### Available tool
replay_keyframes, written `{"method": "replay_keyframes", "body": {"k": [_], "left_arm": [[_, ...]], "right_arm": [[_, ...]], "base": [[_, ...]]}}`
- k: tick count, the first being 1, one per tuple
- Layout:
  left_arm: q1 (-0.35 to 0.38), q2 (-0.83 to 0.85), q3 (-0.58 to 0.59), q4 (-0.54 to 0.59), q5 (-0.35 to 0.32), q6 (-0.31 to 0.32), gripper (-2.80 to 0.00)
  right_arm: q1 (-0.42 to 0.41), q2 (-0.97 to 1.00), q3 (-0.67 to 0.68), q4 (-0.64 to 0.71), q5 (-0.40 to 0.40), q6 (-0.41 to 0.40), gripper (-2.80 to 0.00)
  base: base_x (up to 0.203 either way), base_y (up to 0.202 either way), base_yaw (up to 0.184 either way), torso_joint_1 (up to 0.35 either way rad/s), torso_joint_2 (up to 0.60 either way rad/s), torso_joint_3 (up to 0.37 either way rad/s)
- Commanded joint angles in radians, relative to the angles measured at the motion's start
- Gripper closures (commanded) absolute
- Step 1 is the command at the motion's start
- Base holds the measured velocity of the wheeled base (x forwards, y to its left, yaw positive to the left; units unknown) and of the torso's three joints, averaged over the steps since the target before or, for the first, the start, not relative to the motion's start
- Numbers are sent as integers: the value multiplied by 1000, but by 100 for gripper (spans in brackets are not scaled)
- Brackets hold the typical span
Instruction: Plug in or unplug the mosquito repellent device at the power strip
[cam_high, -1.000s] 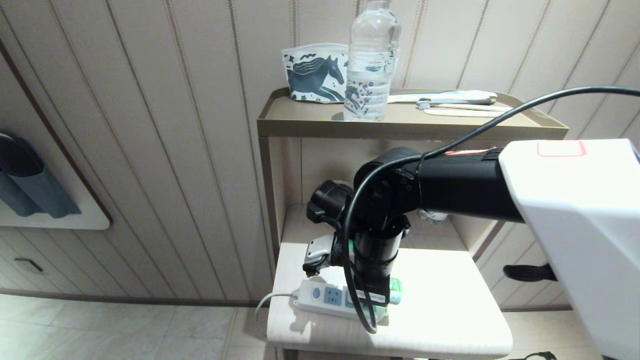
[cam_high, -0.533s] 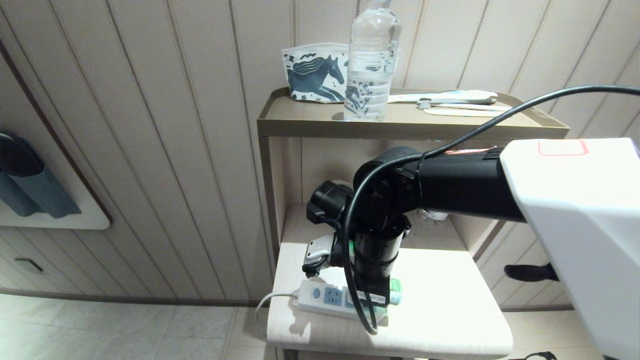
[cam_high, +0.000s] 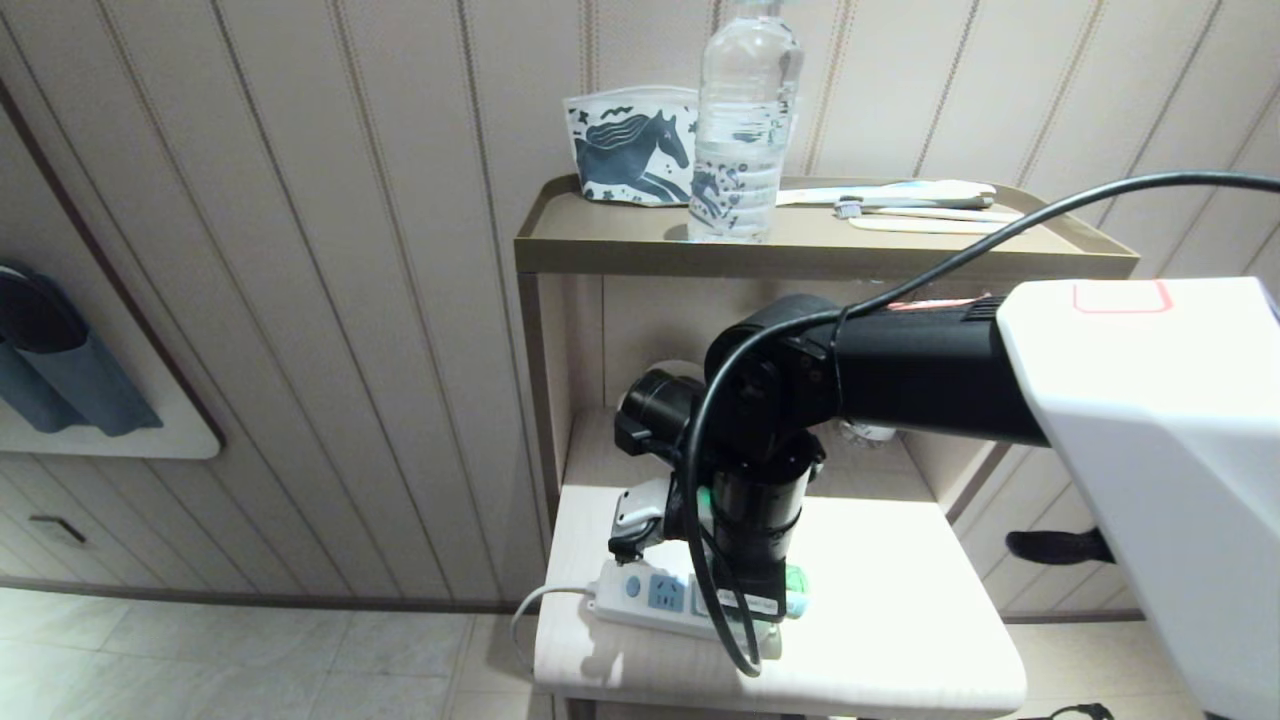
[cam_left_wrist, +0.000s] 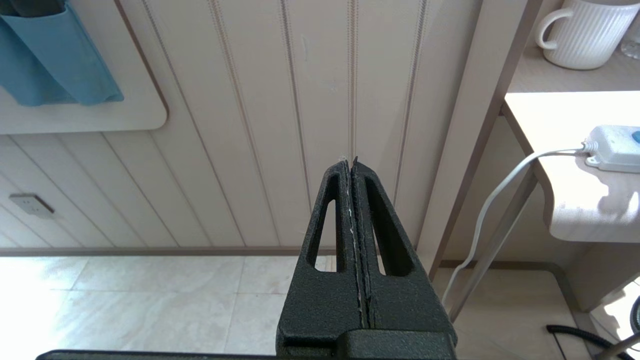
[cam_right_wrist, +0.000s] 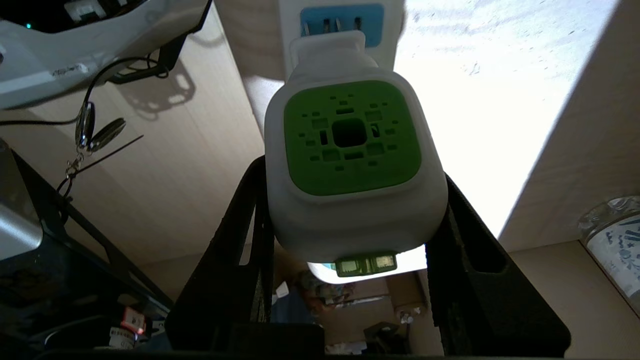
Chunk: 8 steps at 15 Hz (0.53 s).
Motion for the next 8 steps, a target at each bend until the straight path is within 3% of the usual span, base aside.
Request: {"method": "replay_keyframes", "body": {"k": [1,8], "left_arm": [[0,0,0,0,0,1,0],[0,0,0,0,0,1,0]], "right_arm": [[-2,-3,0,27,-13,-2,0],[-6,-9,0,28,-38,-4,0]], "base": [[0,0,0,0,0,0],[0,0,0,0,0,0]]}}
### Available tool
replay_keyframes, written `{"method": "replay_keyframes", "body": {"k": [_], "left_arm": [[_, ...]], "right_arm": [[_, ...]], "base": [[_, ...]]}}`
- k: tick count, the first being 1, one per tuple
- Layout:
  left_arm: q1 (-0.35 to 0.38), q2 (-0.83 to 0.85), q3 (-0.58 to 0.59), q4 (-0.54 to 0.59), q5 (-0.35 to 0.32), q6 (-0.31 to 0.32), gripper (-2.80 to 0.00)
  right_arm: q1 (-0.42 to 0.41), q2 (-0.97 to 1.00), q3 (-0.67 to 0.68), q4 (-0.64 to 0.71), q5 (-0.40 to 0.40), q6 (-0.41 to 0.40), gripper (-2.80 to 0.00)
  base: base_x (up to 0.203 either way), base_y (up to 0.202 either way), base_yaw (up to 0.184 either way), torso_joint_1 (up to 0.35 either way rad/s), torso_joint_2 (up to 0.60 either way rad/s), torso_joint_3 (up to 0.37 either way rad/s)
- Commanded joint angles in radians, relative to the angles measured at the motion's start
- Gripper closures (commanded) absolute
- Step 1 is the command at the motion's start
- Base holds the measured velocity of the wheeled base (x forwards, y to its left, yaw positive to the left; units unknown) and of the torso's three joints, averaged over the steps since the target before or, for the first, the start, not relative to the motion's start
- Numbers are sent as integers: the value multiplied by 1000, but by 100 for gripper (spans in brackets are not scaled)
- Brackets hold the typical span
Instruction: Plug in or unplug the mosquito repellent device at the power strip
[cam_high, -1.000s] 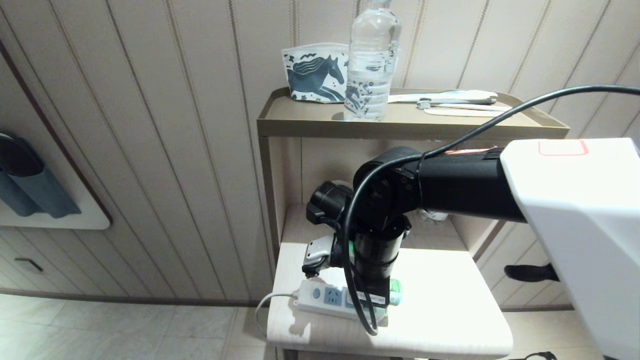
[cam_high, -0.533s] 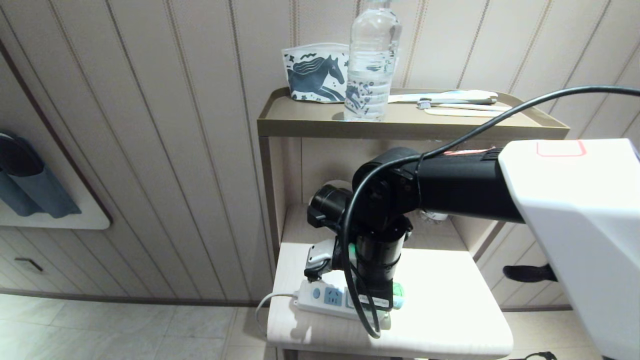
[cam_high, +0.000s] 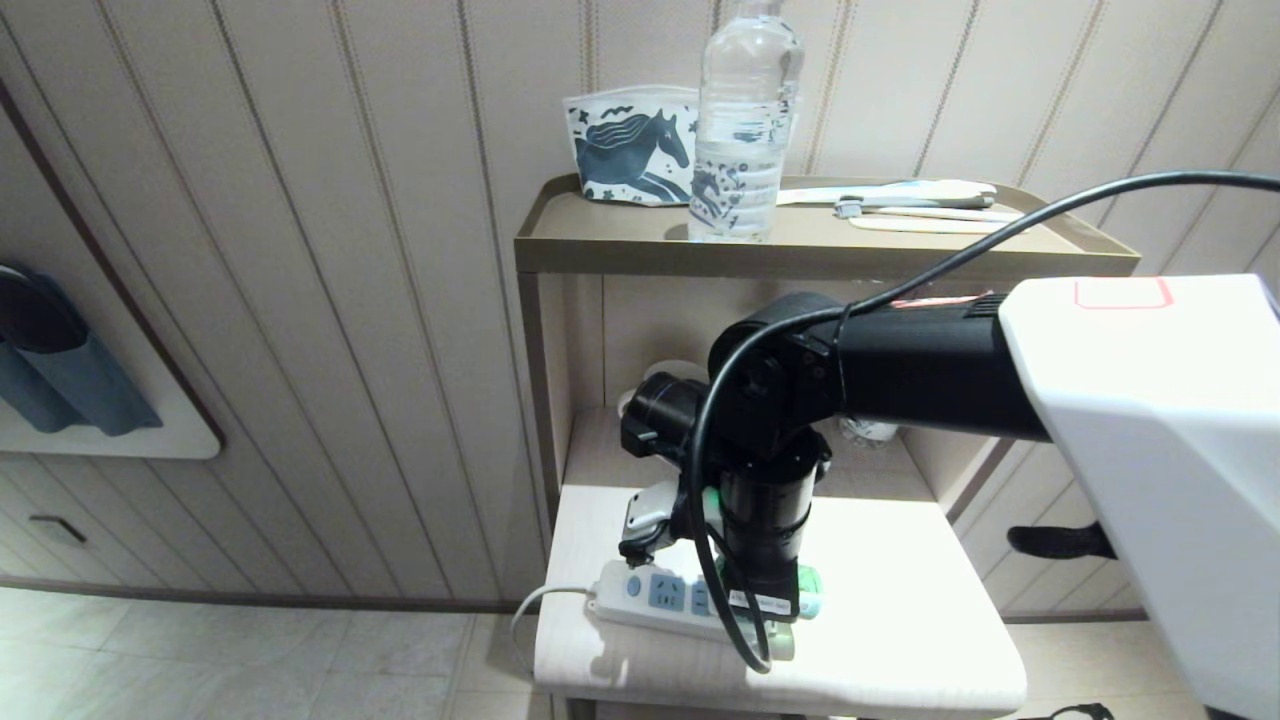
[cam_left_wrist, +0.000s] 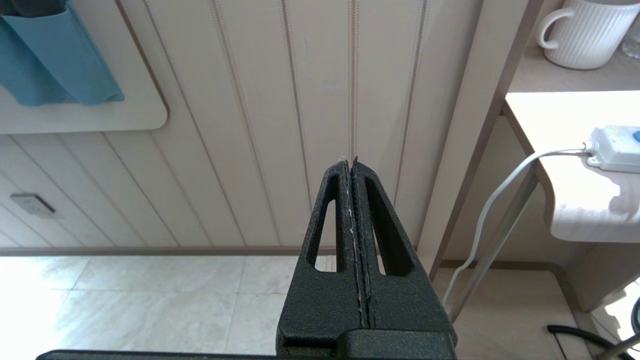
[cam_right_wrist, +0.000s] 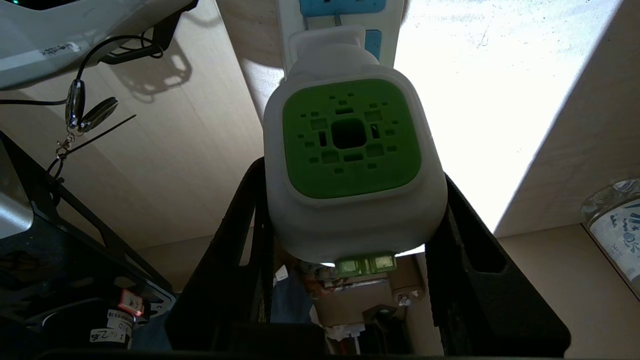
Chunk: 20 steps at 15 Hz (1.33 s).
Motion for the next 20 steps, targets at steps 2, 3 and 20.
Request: {"method": "replay_keyframes", "body": {"k": [2,3,20], "left_arm": [[0,0,0,0,0,0,0],[0,0,0,0,0,0,0],[0,0,0,0,0,0,0]], "right_arm": [[5,1,-2,-6,-2,-5,0],[7,6,-2,-10,-2,-5,0],[19,19,-1,-75,-3,-5,0]], "base": [[0,0,0,0,0,0],[0,0,0,0,0,0],[0,0,0,0,0,0]]}}
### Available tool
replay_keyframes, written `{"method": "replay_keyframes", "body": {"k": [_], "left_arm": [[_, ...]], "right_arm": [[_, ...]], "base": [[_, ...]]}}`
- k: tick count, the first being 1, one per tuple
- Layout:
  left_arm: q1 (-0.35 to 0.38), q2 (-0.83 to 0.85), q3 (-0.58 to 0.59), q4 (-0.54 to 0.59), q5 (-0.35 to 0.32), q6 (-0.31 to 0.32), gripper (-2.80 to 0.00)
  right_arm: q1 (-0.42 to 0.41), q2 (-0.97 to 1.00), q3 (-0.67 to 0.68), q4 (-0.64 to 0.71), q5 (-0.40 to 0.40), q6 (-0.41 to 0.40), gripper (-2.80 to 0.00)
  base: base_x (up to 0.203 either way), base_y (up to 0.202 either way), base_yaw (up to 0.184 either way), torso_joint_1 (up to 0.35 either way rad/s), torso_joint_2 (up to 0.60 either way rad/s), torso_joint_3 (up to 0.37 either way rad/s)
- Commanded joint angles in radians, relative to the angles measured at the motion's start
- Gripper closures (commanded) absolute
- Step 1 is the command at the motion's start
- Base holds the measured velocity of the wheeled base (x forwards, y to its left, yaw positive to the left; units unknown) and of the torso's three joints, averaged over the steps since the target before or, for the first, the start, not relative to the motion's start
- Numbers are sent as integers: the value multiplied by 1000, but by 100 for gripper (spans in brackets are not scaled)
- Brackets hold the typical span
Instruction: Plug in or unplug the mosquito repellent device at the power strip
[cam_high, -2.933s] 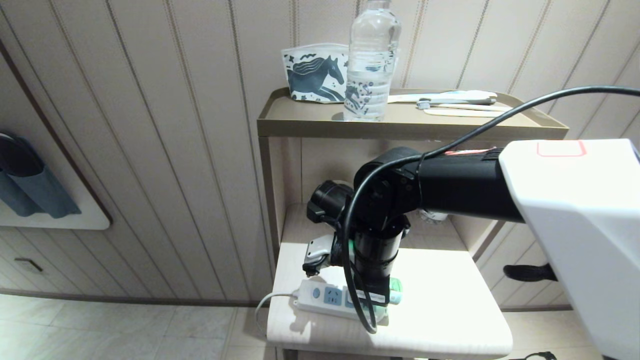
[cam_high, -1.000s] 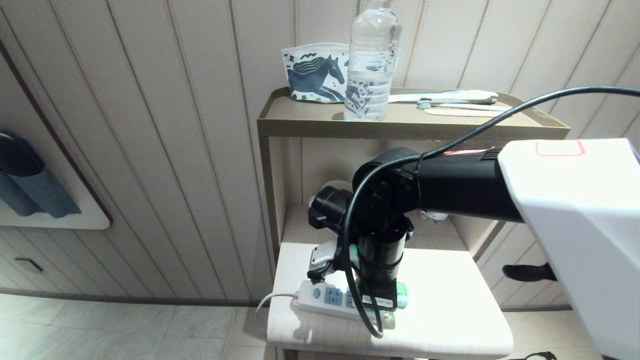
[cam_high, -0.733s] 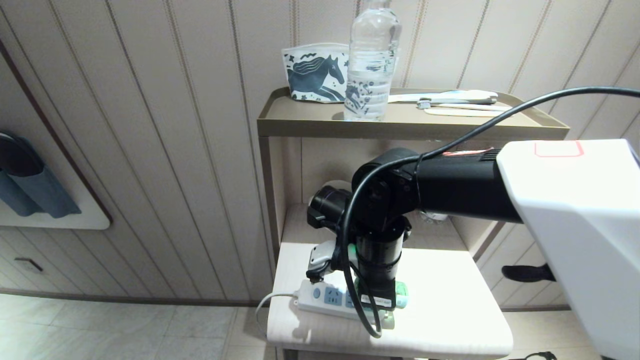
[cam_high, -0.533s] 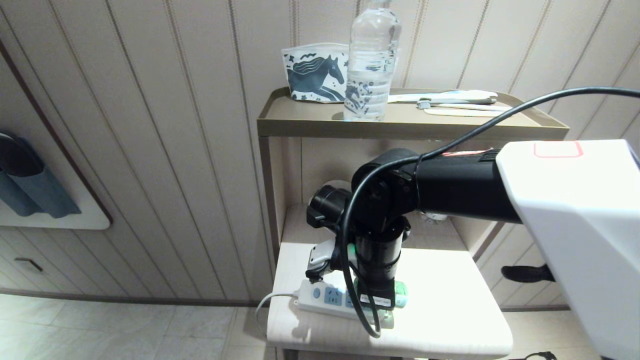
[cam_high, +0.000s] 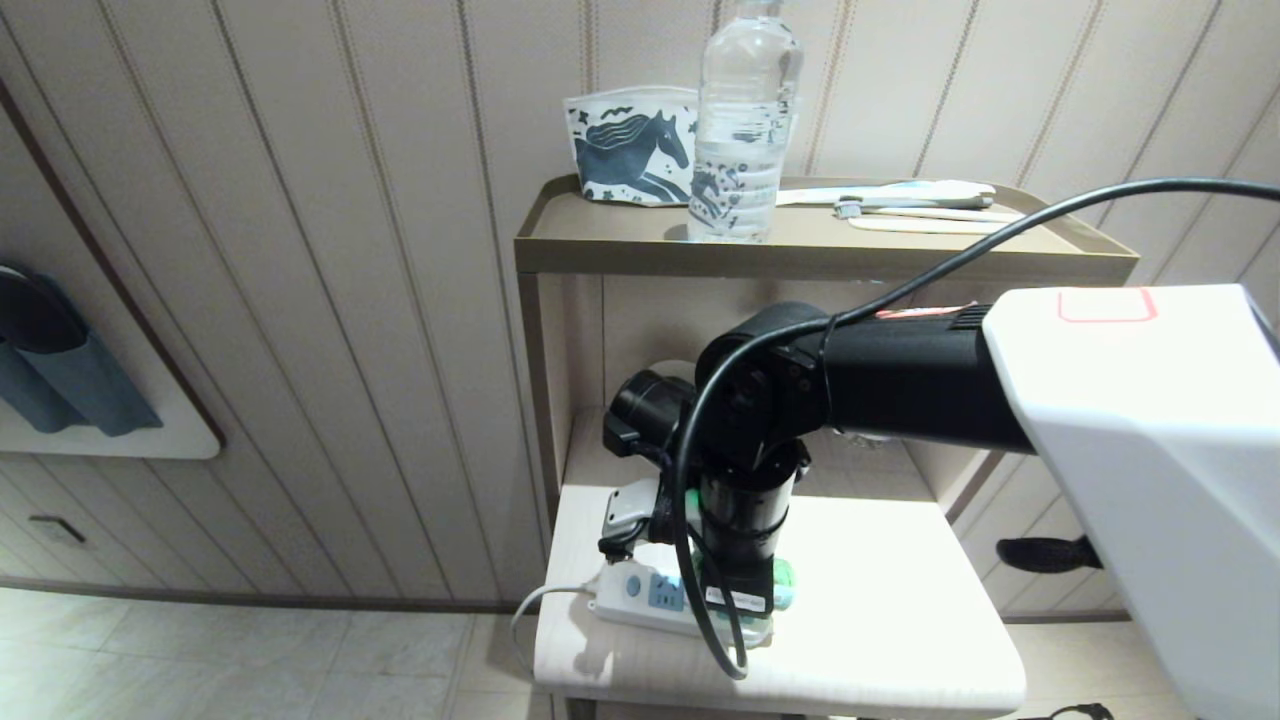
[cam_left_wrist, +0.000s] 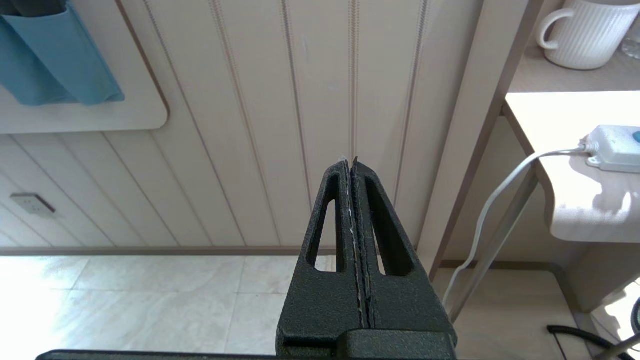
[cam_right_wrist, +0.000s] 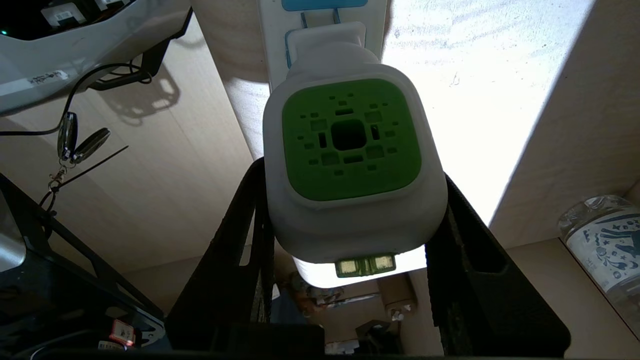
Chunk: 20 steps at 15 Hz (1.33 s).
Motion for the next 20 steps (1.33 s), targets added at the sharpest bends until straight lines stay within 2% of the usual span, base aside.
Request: {"method": "replay_keyframes", "body": {"k": [1,8,20], "left_arm": [[0,0,0,0,0,0,0],[0,0,0,0,0,0,0],[0,0,0,0,0,0,0]], "right_arm": [[-3,-5,2,15,-1,-4,0],[-8,-27,2,90,-10,-2,0],[1,5,2,73,-10,-4,0]], "base": [[0,0,0,0,0,0],[0,0,0,0,0,0],[0,0,0,0,0,0]]}}
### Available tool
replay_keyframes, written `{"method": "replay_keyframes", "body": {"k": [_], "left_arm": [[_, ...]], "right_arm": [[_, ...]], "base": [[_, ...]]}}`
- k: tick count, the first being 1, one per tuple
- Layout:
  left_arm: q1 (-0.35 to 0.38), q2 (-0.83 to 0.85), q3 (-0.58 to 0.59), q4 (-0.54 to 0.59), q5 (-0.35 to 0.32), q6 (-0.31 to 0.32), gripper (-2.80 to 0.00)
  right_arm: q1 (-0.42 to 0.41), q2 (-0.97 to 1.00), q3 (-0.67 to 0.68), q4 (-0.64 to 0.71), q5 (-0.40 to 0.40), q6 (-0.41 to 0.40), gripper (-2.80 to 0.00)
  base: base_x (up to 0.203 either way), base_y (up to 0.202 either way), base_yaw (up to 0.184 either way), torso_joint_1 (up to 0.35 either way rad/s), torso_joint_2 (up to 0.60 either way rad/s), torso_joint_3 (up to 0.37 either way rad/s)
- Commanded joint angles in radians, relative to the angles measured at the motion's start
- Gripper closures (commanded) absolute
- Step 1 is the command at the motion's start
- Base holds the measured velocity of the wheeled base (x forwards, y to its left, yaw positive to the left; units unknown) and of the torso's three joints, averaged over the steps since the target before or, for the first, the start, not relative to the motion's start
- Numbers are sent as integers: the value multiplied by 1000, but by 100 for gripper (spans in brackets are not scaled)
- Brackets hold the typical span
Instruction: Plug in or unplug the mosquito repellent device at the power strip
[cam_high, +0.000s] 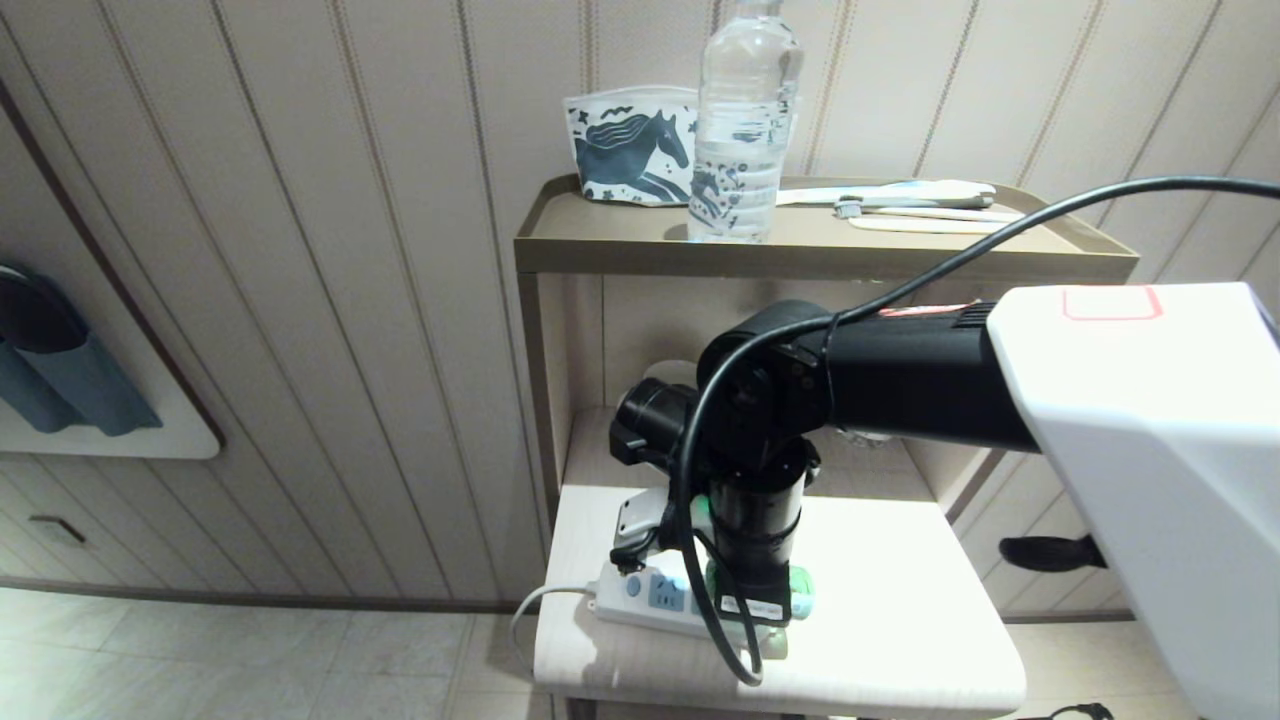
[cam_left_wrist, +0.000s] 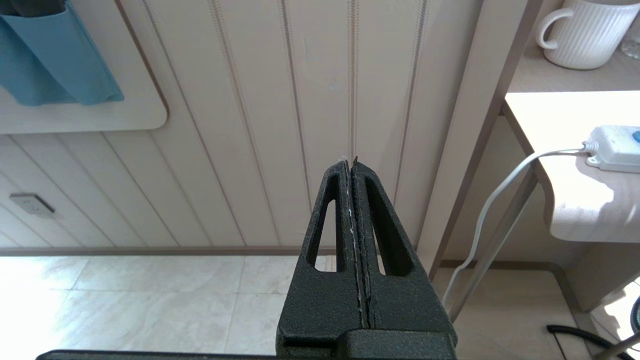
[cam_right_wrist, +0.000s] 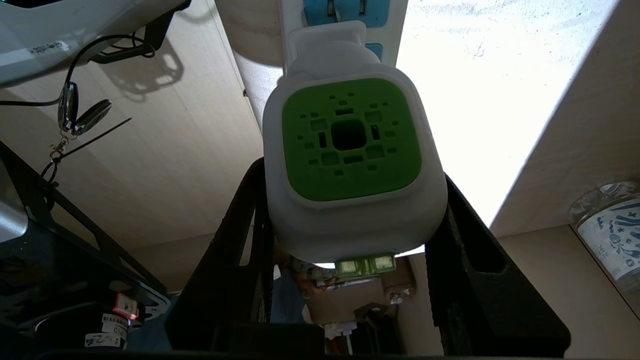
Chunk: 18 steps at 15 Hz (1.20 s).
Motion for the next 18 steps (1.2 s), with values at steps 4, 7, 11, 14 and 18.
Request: {"method": "replay_keyframes", "body": {"k": [4,7,11,14,18], "left_arm": [[0,0,0,0,0,1,0],[0,0,0,0,0,0,0],[0,0,0,0,0,0,0],[0,0,0,0,0,1,0],[0,0,0,0,0,1,0]], "right_arm": [[6,19,0,-18,-1,-4,0],[20,17,0,-20,-1,-5,0],[24,19,0,-19,-1,-5,0],[23,29,0,-19,-1,-5,0],[12,25,2,5,-1,-4,0]], "base": [[0,0,0,0,0,0],[0,0,0,0,0,0],[0,0,0,0,0,0],[0,0,0,0,0,0],[0,0,0,0,0,0]]}}
